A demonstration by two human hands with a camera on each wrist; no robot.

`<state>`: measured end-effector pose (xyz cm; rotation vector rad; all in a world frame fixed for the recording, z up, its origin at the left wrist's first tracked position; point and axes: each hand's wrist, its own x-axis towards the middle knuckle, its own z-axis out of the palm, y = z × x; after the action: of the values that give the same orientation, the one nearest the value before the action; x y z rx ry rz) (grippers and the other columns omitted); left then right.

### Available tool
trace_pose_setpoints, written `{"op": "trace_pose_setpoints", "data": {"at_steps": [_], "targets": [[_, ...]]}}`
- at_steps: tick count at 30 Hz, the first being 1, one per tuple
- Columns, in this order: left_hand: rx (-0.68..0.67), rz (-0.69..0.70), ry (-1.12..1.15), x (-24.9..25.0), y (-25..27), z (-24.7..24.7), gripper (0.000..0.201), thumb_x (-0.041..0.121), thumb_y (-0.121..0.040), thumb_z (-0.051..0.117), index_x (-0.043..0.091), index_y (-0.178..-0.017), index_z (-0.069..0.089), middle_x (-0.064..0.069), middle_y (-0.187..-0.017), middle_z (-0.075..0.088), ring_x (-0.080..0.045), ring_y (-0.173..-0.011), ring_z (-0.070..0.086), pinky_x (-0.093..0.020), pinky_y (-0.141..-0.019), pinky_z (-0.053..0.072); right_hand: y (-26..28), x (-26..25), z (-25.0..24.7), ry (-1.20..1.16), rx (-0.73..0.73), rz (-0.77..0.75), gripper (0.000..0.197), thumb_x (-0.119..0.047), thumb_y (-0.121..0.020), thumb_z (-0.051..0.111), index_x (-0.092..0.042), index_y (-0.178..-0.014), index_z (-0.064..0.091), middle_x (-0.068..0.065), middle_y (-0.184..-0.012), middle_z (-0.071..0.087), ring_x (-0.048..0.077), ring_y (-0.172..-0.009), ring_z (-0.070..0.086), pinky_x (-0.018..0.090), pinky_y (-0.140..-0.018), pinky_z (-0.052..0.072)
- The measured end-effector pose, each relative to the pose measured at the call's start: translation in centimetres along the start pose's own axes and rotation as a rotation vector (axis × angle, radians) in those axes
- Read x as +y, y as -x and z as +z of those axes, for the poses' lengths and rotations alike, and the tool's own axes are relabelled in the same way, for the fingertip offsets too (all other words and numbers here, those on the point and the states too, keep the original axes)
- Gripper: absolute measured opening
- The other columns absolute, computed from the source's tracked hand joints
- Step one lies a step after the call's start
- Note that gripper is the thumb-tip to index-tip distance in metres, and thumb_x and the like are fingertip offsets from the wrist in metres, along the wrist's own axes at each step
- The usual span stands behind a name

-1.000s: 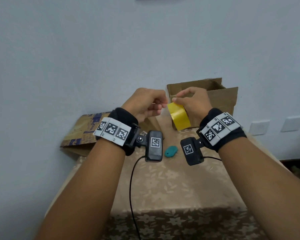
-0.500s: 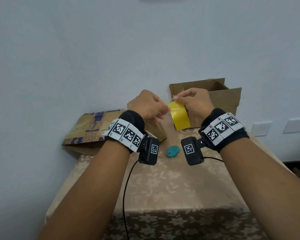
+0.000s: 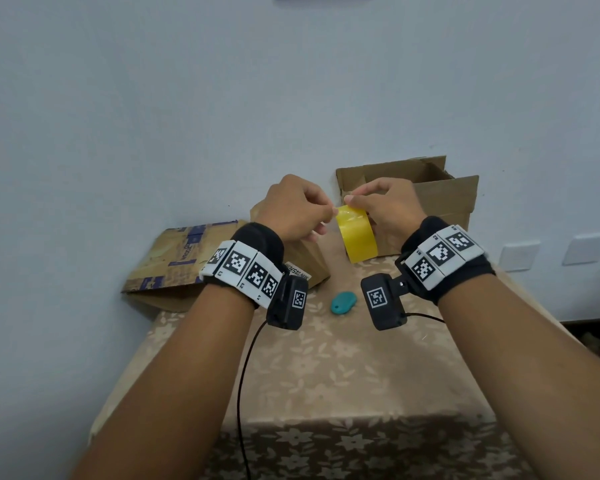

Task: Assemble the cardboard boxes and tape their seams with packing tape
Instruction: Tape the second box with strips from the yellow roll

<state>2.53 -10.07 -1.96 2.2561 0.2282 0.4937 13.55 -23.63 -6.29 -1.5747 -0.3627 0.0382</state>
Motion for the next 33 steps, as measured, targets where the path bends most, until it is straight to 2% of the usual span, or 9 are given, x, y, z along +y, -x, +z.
{"op": "trace_pose_setpoints", "data": {"at_steps": [5,11,15,19,23,25,28,30,33], "targets": [[0.015,-0.017,0.013,0.1,-0.1,0.1,0.010,0.006,-0.083,0.074,0.000,-0.076,0.077,-0.017,-0.073,0.074,-0.018,-0.058,0.067,-0.027,-0.055,0.056,-0.1,0.3,0.2,-0.006,-0.006,0.008,0.017,-0.015,-0.081,0.087,-0.012,-0.091,0.074,0.012,-0.101,0.075,0.029,-0.093,0.074,0.051,-0.073,0.065],[-0.008,0.077,-0.028,0.2,-0.2,0.2,0.011,0.007,-0.079,0.073,0.004,-0.069,0.074,-0.013,-0.066,0.072,-0.018,-0.055,0.067,-0.037,-0.070,0.062,-0.1,0.5,0.4,-0.040,-0.006,0.055,0.019,-0.006,-0.077,0.087,-0.014,-0.083,0.070,0.018,-0.101,0.074,0.033,-0.089,0.074,0.050,-0.073,0.064],[-0.094,0.176,-0.030,0.8,0.2,0.1,0.008,0.004,-0.082,0.072,-0.001,-0.075,0.074,-0.018,-0.070,0.071,-0.020,-0.057,0.066,-0.033,-0.063,0.058,0.1,0.4,0.1,0.040,0.011,0.079,0.018,-0.010,-0.076,0.087,-0.017,-0.078,0.071,0.010,-0.090,0.075,0.030,-0.089,0.074,0.050,-0.075,0.064],[-0.154,0.243,0.023,0.9,0.5,0.1,0.008,-0.003,-0.084,0.070,-0.007,-0.077,0.071,-0.016,-0.066,0.065,-0.015,-0.055,0.059,-0.024,-0.054,0.050,0.5,-0.1,0.2,-0.020,-0.009,0.119,0.018,-0.001,-0.082,0.080,-0.012,-0.076,0.068,0.010,-0.078,0.069,0.023,-0.071,0.066,0.038,-0.062,0.058],[-0.117,0.213,0.160,0.6,0.1,0.1,0.010,-0.002,-0.090,0.067,-0.010,-0.083,0.065,-0.013,-0.071,0.061,-0.014,-0.057,0.056,-0.023,-0.050,0.047,1.1,-1.1,0.3,-0.176,-0.089,0.178,0.006,-0.006,-0.094,0.072,-0.009,-0.089,0.069,0.011,-0.083,0.068,0.022,-0.069,0.067,0.031,-0.057,0.058],[-0.050,0.169,0.222,0.4,-0.2,0.0,0.007,0.002,-0.091,0.067,-0.003,-0.087,0.067,-0.010,-0.077,0.063,-0.014,-0.064,0.061,-0.024,-0.051,0.049,1.5,-1.8,0.0,-0.287,-0.237,0.253,0.019,-0.029,-0.104,0.061,-0.012,-0.109,0.067,0.012,-0.094,0.072,0.022,-0.074,0.074,0.032,-0.063,0.060],[0.067,0.116,0.271,-0.3,-0.7,0.0,0.007,0.004,-0.092,0.066,-0.003,-0.090,0.068,-0.012,-0.087,0.066,-0.019,-0.075,0.066,-0.029,-0.056,0.055,2.1,-2.6,-0.5,-0.383,-0.499,0.319,0.044,-0.048,-0.103,0.055,-0.017,-0.133,0.059,0.017,-0.115,0.074,0.029,-0.098,0.075,0.047,-0.093,0.059],[0.113,0.079,0.285,-0.8,-0.9,-0.1,0.005,0.004,-0.092,0.064,0.001,-0.088,0.067,-0.015,-0.089,0.070,-0.021,-0.076,0.069,-0.032,-0.059,0.058,2.3,-2.5,-0.4,-0.345,-0.619,0.252,0.049,-0.029,-0.097,0.067,-0.018,-0.143,0.051,0.018,-0.126,0.071,0.033,-0.107,0.073,0.049,-0.098,0.056],[0.149,0.080,0.263,-1.1,-1.0,-0.4,0.008,0.004,-0.093,0.062,0.005,-0.086,0.065,-0.015,-0.092,0.070,-0.021,-0.078,0.071,-0.032,-0.059,0.059,2.5,-2.1,0.0,-0.381,-0.609,0.220,0.063,0.010,-0.088,0.067,-0.013,-0.145,0.048,0.018,-0.114,0.074,0.034,-0.092,0.076,0.046,-0.090,0.060]]}}
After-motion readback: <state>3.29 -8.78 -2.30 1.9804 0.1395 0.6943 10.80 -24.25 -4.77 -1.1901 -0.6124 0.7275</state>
